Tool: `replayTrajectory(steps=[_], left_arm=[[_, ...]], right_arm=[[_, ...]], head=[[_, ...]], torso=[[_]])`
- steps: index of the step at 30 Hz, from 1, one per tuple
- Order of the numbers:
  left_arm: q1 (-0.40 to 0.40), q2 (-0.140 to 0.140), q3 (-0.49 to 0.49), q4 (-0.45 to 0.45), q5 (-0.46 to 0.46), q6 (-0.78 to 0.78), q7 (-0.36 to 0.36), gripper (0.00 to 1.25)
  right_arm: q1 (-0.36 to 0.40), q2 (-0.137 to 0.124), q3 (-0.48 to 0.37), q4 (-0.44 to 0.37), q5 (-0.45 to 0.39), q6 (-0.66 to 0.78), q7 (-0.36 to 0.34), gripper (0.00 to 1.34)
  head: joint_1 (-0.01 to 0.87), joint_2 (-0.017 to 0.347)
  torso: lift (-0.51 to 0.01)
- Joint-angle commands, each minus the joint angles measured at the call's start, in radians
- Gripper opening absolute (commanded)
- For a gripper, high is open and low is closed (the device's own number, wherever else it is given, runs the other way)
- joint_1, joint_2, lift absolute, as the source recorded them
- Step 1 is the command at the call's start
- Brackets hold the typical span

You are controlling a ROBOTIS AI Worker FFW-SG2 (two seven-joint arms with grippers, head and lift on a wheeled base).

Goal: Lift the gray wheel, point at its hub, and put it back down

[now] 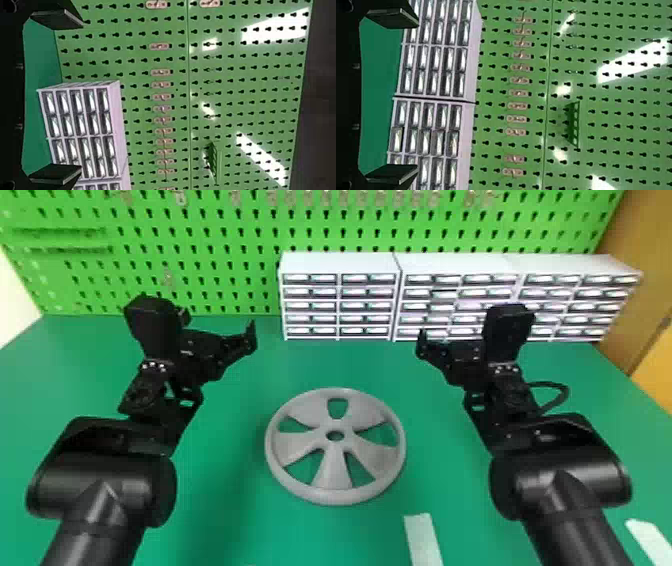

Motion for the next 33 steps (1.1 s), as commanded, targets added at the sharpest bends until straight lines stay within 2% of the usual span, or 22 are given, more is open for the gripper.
replayTrajectory(steps=[1,14,33], left_arm=[[-0.007,-0.001,0.001,-0.001,0.0,0.0,-0.001,1.22],[-0.01,-0.001,0.007,-0.001,0.006,0.0,-0.003,1.22],[-0.024,-0.001,0.011,0.001,0.017,-0.002,-0.021,1.22]], right_arm=[[-0.001,0.0,-0.003,-0.002,-0.001,0.002,0.0,1.3],[0.017,0.011,-0.031,-0.005,-0.01,0.002,0.0,1.3],[0.0,0.006,-0.011,-0.011,-0.024,0.0,0.0,1.3]], head=[[0.692,0.048],[0.692,0.048],[0.692,0.048]], torso=[[-0.088],[-0.088],[-0.088]])
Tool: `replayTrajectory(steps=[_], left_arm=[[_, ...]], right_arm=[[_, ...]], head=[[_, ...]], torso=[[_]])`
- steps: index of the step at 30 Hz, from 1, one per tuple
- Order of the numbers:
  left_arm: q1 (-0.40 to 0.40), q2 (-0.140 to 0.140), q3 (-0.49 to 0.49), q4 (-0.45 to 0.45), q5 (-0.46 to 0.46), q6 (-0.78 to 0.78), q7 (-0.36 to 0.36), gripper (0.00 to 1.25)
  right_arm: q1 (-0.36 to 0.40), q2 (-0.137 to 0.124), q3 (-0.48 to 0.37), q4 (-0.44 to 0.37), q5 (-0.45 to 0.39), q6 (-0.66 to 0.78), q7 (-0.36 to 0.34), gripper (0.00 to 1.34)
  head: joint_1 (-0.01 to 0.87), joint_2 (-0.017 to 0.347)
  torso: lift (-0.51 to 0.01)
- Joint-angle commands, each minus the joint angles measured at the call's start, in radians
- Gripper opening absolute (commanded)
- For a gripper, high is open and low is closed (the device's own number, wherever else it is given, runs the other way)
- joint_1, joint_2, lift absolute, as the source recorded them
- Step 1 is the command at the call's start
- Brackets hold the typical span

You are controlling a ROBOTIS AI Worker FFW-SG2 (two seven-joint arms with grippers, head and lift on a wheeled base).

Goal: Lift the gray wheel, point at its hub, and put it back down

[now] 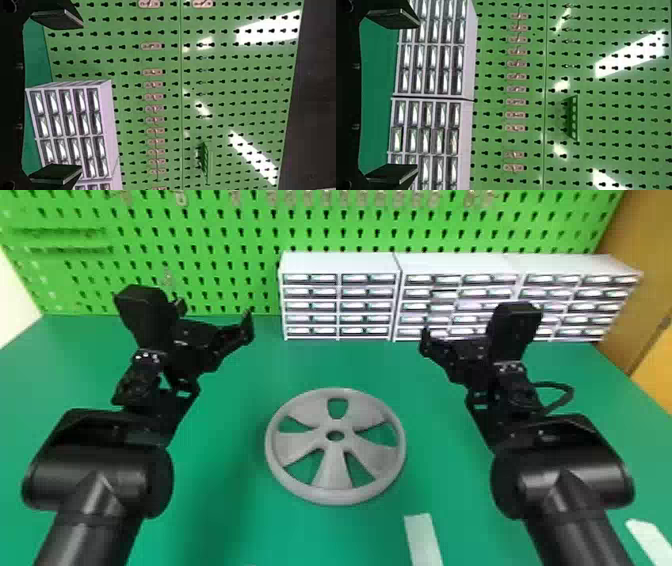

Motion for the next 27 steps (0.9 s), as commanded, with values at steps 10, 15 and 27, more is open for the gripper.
replayTrajectory(steps=[10,15,27], left_arm=[[0.0,0.0,0.004,0.001,-0.005,-0.002,0.0,1.22],[0.003,0.0,-0.002,0.0,-0.011,-0.002,0.0,1.22],[0.001,0.0,-0.007,0.0,-0.013,-0.011,0.0,1.22]], right_arm=[[0.002,0.001,0.002,-0.005,-0.004,0.005,0.0,1.3],[0.013,0.001,0.002,-0.012,-0.004,0.014,0.0,1.3],[0.019,0.001,-0.009,-0.038,0.0,0.029,0.0,1.3]], head=[[0.692,0.048],[0.692,0.048],[0.692,0.048]], torso=[[-0.088],[-0.088],[-0.088]])
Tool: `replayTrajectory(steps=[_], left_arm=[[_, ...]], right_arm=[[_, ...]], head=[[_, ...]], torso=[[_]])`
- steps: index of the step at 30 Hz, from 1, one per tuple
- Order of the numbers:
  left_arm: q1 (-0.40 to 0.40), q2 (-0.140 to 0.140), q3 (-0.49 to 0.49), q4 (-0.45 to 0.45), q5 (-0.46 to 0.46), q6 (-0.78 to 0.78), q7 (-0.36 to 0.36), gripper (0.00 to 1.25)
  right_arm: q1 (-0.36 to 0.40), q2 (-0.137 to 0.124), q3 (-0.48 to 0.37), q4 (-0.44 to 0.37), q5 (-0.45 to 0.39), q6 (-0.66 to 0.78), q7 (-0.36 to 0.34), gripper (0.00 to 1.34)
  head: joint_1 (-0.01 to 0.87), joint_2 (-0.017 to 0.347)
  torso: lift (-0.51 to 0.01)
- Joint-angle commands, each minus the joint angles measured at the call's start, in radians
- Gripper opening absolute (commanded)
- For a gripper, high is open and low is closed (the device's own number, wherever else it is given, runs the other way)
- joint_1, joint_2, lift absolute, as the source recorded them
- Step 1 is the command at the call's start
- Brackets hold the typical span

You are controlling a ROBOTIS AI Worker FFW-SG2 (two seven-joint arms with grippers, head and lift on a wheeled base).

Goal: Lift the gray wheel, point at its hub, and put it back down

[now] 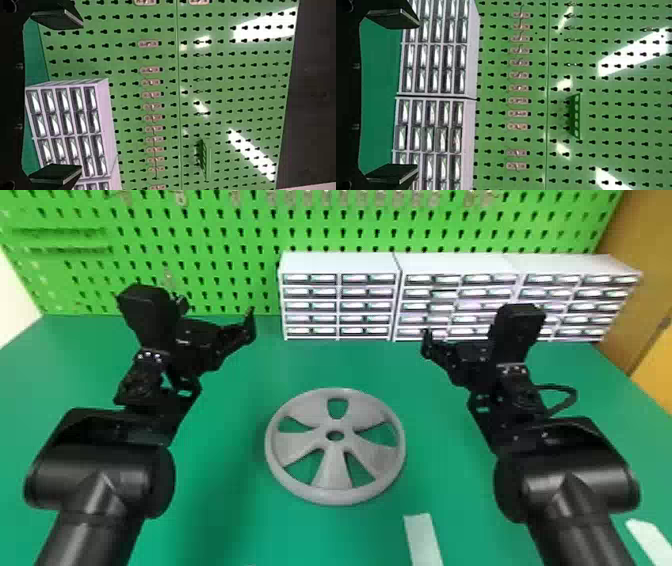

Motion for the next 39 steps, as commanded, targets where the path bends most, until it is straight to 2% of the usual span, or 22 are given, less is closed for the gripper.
replayTrajectory(steps=[1,39], left_arm=[[0.003,0.0,0.001,0.0,0.001,-0.001,0.0,1.22],[0.001,0.0,-0.005,-0.013,0.002,-0.011,0.0,1.22]], right_arm=[[0.0,0.0,0.003,-0.003,0.0,0.001,0.0,1.3],[-0.007,-0.007,0.024,-0.006,-0.015,0.001,0.0,1.28]], head=[[0.692,0.048],[0.692,0.048]], torso=[[-0.088],[-0.088]])
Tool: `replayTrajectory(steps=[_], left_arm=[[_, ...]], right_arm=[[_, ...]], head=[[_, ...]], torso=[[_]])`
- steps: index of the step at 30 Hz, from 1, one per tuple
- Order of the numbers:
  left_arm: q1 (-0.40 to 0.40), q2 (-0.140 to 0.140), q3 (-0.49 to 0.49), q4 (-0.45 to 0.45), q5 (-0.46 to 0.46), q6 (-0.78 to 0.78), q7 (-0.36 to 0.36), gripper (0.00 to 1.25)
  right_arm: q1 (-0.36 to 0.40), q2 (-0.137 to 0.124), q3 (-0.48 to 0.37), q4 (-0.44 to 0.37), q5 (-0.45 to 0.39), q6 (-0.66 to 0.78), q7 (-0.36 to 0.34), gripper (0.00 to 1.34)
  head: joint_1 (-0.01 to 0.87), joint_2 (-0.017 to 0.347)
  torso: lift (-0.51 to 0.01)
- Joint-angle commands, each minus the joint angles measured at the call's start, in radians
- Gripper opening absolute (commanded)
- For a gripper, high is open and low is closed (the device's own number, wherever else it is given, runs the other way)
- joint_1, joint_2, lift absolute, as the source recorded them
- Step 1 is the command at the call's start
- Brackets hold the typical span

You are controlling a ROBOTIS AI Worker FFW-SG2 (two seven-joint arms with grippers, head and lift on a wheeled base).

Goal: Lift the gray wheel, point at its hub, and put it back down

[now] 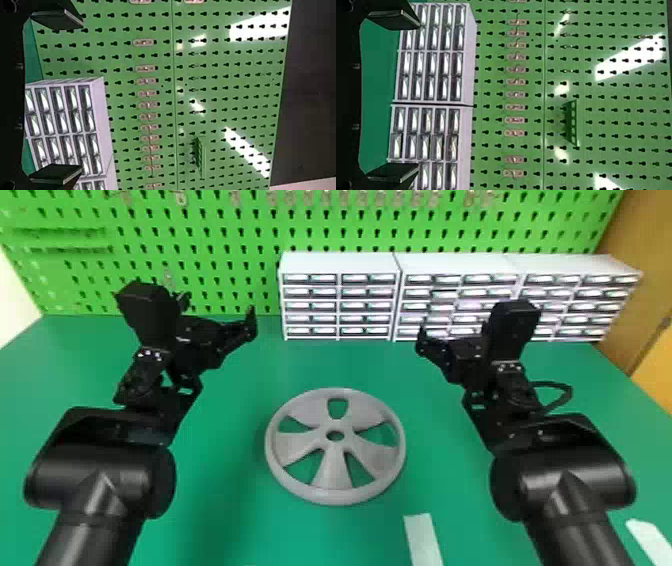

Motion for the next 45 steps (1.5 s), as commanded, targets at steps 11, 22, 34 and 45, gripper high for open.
replayTrajectory(steps=[11,22,34,45], left_arm=[[0.0,0.0,-0.002,0.0,0.003,-0.001,0.0,1.22],[-0.001,0.0,-0.003,-0.002,0.006,-0.001,0.0,1.22],[-0.001,0.0,0.001,-0.006,0.006,-0.001,0.0,1.22],[0.0,-0.003,0.006,-0.006,0.0,-0.001,0.003,1.22]], right_arm=[[-0.004,-0.002,0.003,-0.001,0.0,0.0,0.0,1.28],[-0.004,-0.004,0.003,-0.002,0.0,0.0,0.0,1.28],[-0.006,0.003,0.001,-0.007,0.008,0.003,0.0,1.28],[-0.006,-0.005,0.007,-0.007,-0.005,0.005,0.0,1.28]], head=[[0.692,0.048],[0.692,0.048],[0.692,0.048],[0.692,0.048]], torso=[[-0.088],[-0.088],[-0.088],[-0.088]])
